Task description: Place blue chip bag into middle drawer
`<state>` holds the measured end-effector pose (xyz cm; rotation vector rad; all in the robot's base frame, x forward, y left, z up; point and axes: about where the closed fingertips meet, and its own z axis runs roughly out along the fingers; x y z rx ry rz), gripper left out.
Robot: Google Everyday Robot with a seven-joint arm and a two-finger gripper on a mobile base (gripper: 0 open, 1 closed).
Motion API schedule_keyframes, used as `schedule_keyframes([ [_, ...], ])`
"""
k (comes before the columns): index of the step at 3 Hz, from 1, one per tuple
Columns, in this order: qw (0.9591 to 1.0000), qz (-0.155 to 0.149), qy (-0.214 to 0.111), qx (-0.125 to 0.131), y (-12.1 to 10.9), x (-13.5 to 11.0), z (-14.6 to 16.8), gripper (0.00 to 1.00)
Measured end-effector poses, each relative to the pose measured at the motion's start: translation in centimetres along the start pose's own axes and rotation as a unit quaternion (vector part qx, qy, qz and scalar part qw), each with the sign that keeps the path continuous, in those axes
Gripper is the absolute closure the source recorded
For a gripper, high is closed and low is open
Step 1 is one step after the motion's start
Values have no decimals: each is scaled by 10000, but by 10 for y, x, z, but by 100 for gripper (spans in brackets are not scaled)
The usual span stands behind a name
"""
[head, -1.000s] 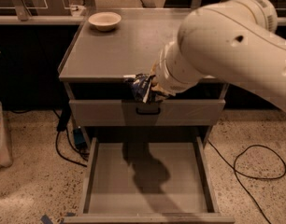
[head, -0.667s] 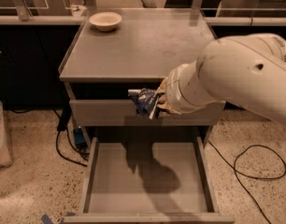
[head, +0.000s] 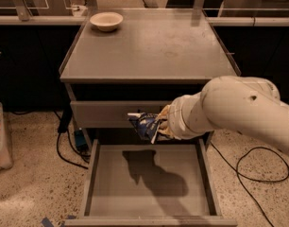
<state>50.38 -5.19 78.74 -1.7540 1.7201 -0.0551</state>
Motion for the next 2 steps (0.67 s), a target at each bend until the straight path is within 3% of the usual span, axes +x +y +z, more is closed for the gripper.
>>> schedule_keyframes([
  [1, 9997, -40, -195, -167, 14, 12, 59, 100],
  [2, 9997, -40, -195, -167, 14, 12, 59, 100],
])
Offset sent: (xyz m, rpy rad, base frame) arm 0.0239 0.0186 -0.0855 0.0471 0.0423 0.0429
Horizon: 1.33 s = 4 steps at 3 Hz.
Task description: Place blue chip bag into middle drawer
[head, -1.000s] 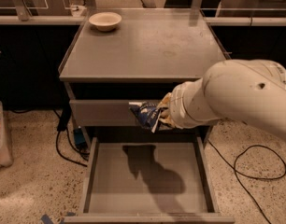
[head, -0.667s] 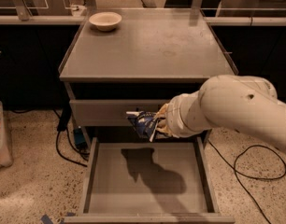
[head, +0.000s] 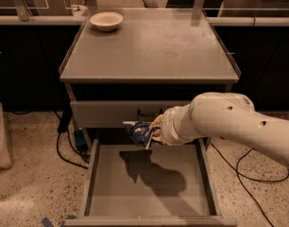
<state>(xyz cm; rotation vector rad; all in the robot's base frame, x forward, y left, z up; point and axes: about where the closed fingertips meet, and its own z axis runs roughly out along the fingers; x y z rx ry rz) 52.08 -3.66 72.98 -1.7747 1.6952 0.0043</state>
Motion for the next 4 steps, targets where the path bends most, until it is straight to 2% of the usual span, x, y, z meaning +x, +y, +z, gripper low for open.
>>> schedule_keyframes([
  [1, 9998, 116, -132, -28, 17, 2, 11, 100],
  [2, 9991, 354, -247, -22, 50, 20, 36, 100],
  [3, 9983, 459, -359, 36, 71, 38, 66, 100],
  [4, 9977, 495, -460, 50, 79, 57, 102, 100],
])
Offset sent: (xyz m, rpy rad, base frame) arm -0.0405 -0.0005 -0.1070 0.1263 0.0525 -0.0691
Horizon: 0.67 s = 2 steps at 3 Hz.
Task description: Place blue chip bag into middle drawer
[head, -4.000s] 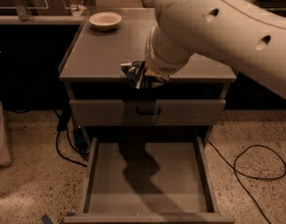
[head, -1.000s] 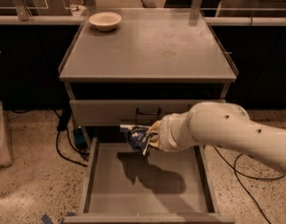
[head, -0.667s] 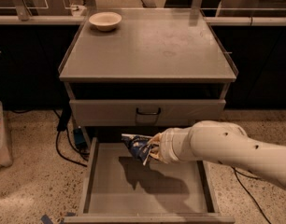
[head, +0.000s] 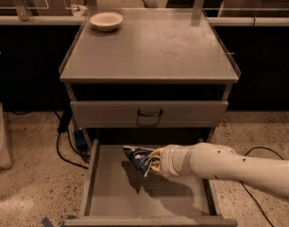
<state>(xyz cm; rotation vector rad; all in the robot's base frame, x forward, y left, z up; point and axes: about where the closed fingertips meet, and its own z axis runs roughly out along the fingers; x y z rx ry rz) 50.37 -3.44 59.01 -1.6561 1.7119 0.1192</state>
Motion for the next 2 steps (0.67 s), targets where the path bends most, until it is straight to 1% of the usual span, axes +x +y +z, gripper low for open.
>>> schedule_keyframes([
  [1, 10000, 1, 0, 1, 0, 0, 0, 100],
  [2, 9999, 137, -12, 95, 25, 28, 8, 100],
])
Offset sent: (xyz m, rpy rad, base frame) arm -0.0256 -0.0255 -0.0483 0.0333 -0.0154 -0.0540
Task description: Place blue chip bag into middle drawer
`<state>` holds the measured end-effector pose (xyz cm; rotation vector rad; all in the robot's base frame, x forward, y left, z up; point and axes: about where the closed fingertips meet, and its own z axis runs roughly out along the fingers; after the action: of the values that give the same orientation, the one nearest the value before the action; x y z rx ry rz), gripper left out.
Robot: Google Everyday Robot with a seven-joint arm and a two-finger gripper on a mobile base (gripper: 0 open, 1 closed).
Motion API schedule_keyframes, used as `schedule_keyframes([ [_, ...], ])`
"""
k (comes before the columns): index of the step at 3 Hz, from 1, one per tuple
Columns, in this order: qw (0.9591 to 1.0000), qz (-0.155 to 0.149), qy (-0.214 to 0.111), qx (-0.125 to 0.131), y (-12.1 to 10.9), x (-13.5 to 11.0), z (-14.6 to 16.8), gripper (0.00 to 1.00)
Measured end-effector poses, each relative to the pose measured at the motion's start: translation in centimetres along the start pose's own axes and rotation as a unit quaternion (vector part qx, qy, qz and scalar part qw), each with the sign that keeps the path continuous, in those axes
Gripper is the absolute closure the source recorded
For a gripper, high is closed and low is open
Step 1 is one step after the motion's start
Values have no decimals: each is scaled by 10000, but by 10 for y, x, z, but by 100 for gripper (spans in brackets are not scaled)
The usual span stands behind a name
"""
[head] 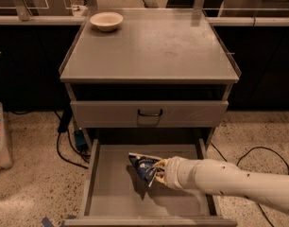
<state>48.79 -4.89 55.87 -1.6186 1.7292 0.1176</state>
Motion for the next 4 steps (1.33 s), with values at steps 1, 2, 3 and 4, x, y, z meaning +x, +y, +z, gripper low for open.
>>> schedule_keyframes([
  [1, 9996, 260, -43, 97, 27, 34, 21, 100],
  [2, 9991, 394, -23, 126, 37, 61, 49, 100],
  [3, 9989, 434, 27, 152, 32, 89, 95, 100],
  [4, 9988, 463, 61, 147, 28, 102, 117, 100],
])
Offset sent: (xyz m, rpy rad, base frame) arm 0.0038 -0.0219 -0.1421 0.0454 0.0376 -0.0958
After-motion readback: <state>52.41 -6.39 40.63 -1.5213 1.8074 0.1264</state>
